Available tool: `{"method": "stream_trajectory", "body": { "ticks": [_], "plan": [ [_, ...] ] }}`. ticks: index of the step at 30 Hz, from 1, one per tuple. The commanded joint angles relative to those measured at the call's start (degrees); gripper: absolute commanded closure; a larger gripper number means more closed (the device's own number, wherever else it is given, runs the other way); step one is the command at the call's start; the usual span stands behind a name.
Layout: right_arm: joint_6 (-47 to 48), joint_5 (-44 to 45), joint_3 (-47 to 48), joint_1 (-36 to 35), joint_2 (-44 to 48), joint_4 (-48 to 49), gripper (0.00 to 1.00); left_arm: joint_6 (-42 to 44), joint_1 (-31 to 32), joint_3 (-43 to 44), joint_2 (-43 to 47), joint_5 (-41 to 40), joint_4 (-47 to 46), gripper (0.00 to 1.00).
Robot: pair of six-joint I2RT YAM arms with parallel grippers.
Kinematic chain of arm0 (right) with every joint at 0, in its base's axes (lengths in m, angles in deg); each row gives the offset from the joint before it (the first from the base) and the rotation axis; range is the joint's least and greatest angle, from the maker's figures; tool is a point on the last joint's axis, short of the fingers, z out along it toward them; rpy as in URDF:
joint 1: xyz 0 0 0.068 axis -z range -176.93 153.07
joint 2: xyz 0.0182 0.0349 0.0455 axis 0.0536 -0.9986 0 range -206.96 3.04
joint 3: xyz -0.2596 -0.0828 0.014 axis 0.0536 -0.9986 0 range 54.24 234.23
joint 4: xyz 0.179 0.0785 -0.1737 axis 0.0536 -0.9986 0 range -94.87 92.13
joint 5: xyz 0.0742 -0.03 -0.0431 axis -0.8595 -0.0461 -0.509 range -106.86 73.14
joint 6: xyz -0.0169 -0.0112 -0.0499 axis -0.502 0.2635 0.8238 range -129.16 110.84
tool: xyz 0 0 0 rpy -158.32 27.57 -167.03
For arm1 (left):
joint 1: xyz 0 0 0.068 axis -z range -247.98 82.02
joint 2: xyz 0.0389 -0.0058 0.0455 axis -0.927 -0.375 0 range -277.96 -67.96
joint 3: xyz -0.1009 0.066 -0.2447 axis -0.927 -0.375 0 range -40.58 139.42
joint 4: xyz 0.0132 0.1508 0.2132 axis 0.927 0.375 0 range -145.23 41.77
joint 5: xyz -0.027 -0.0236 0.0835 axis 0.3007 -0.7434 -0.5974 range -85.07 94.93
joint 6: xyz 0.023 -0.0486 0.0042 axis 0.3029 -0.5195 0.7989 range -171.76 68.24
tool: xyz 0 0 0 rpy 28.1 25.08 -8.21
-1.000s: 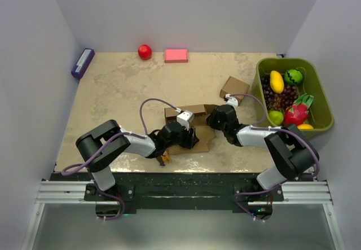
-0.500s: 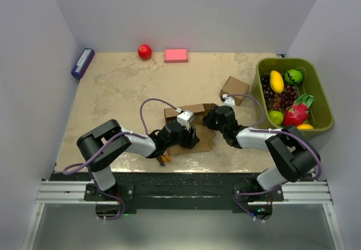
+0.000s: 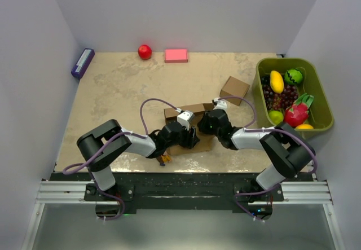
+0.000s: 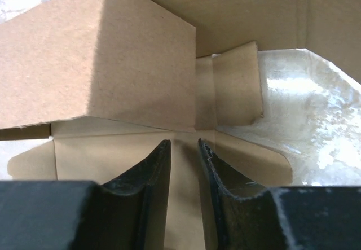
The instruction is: Fold the paper box
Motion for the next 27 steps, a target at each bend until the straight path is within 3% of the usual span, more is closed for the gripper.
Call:
{"method": "stream_trajectory", "body": {
  "ticks": [1, 2, 6, 14, 22, 27],
  "plan": [
    [1.7, 3.0, 1.2, -0.1, 5.1, -5.7, 0.64, -0.3, 0.1, -0.8, -1.4, -0.1, 8.8, 0.44],
    [2.2, 3.8, 0.9, 0.0, 8.3, -7.2, 0.60, -0.2, 0.1, -0.7, -0.4, -0.1, 9.0, 0.44],
    [4.4, 3.9, -0.4, 0.2, 17.2, -15.4, 0.29, 0.9, 0.1, 1.0, 1.8, -0.1, 11.1, 0.41],
    [9.5, 5.1, 1.7, 6.6, 28.3, -28.7, 0.15, 4.7, 0.1, 4.2, 8.1, 1.0, 16.0, 0.32],
    [13.3, 3.6, 3.8, 11.1, 19.6, -22.5, 0.19, 11.8, 0.1, 9.2, 15.6, 1.0, 28.7, 0.26],
    [15.6, 2.4, 4.7, 11.6, 12.3, -15.4, 0.30, 21.3, 0.1, 17.9, 18.6, 0.4, 42.2, 0.25]
  ]
}}
